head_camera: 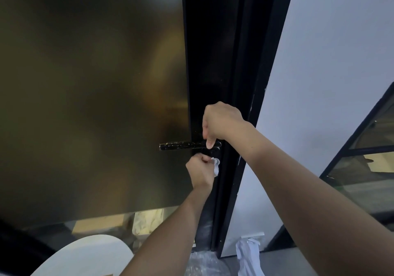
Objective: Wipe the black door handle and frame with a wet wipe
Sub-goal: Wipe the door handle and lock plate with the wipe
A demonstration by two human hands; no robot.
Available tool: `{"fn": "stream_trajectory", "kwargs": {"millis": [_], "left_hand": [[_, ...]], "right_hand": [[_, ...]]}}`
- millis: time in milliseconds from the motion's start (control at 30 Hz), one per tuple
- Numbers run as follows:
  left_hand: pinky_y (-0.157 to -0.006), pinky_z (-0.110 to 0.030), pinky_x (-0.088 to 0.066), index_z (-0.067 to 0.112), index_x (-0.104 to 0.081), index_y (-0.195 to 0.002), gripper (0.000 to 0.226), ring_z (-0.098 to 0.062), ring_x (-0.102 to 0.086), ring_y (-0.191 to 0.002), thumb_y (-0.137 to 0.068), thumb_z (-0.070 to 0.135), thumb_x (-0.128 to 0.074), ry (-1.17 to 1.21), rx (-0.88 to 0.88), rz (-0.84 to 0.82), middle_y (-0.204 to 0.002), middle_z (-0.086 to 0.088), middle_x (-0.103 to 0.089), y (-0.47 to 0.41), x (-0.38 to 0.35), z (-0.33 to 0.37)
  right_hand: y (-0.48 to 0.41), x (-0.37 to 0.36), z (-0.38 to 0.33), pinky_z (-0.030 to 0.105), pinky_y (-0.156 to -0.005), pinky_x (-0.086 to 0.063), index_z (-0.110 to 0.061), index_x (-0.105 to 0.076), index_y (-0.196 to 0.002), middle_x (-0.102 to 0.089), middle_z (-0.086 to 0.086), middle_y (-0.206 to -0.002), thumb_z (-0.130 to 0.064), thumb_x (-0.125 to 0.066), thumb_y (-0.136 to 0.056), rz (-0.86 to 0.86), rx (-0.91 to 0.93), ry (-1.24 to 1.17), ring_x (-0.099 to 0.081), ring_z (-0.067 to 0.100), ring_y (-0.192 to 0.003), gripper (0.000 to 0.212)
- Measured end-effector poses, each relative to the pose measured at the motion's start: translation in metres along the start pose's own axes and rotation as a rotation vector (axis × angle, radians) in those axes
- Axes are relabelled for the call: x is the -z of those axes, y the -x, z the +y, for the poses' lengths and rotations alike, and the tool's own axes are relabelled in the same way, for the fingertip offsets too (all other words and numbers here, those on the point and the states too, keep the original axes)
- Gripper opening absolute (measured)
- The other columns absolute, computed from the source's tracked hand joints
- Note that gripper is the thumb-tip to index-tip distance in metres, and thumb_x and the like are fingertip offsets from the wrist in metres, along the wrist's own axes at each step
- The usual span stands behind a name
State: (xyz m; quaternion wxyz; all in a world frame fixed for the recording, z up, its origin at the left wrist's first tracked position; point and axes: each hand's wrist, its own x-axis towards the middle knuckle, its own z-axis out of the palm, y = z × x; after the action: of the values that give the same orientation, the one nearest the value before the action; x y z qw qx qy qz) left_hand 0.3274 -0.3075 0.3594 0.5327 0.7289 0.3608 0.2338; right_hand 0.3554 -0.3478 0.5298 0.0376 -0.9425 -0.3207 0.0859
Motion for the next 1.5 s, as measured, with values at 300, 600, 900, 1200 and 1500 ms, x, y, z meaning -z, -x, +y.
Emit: {"fn": "stream_trajectory", "kwargs": {"millis": [300,600,900,1200,1500], "left_hand": [[-0.058,0.000,-0.041,0.011,-0.066,-0.079,0.005,0.002,-0.060,-0.063,-0.080,0.006,-0.066,0.113,-0.188,0.029,-0.068,0.013,-0.061,0.012,0.019,0.004],[-0.057,-0.009,-0.036,0.001,-0.065,-0.083,0.009,-0.020,-0.061,-0.075,-0.078,-0.003,-0.059,0.132,0.050,0.220,-0.077,-0.007,-0.064,-0.006,0.026,-0.027],[-0.055,-0.001,-0.038,0.010,-0.057,-0.077,0.010,0.002,-0.054,-0.060,-0.081,0.001,-0.059,0.081,-0.210,0.070,-0.065,0.007,-0.057,0.000,0.015,0.005],[-0.053,-0.005,-0.035,-0.002,-0.066,-0.074,0.010,-0.007,-0.055,-0.055,-0.081,0.000,-0.059,0.076,-0.265,0.220,-0.065,-0.004,-0.062,-0.002,0.026,0.012],[-0.052,-0.026,-0.048,0.010,-0.070,-0.072,0.006,-0.019,-0.060,-0.047,-0.071,0.004,-0.070,-0.549,-0.683,-0.158,-0.052,-0.004,-0.061,-0.003,0.017,0.012]], "right_hand": [[-0.005,0.004,0.000,0.036,-0.082,-0.056,-0.018,-0.068,-0.105,-0.069,0.000,-0.103,-0.028,-0.087,-0.058,-0.059,-0.038,-0.010,-0.065,0.023,-0.097,0.051],[-0.002,0.002,0.006,0.035,-0.081,-0.056,-0.022,-0.073,-0.091,-0.071,-0.003,-0.101,-0.027,-0.087,-0.059,-0.066,-0.048,-0.069,-0.067,0.020,-0.097,0.035],[-0.012,0.000,0.003,0.039,-0.089,-0.055,-0.012,-0.066,-0.110,-0.068,0.006,-0.108,-0.024,-0.087,-0.060,-0.129,-0.056,-0.095,-0.066,0.024,-0.099,0.056],[-0.006,-0.003,0.010,0.038,-0.087,-0.056,-0.008,-0.070,-0.100,-0.070,0.008,-0.101,-0.018,-0.087,-0.061,-0.082,-0.026,-0.196,-0.069,0.023,-0.094,0.043],[-0.005,-0.005,0.009,0.034,-0.083,-0.057,-0.014,-0.072,-0.088,-0.070,-0.001,-0.079,-0.020,-0.086,-0.061,-0.060,0.001,-0.161,-0.070,0.018,-0.085,0.031]]}}
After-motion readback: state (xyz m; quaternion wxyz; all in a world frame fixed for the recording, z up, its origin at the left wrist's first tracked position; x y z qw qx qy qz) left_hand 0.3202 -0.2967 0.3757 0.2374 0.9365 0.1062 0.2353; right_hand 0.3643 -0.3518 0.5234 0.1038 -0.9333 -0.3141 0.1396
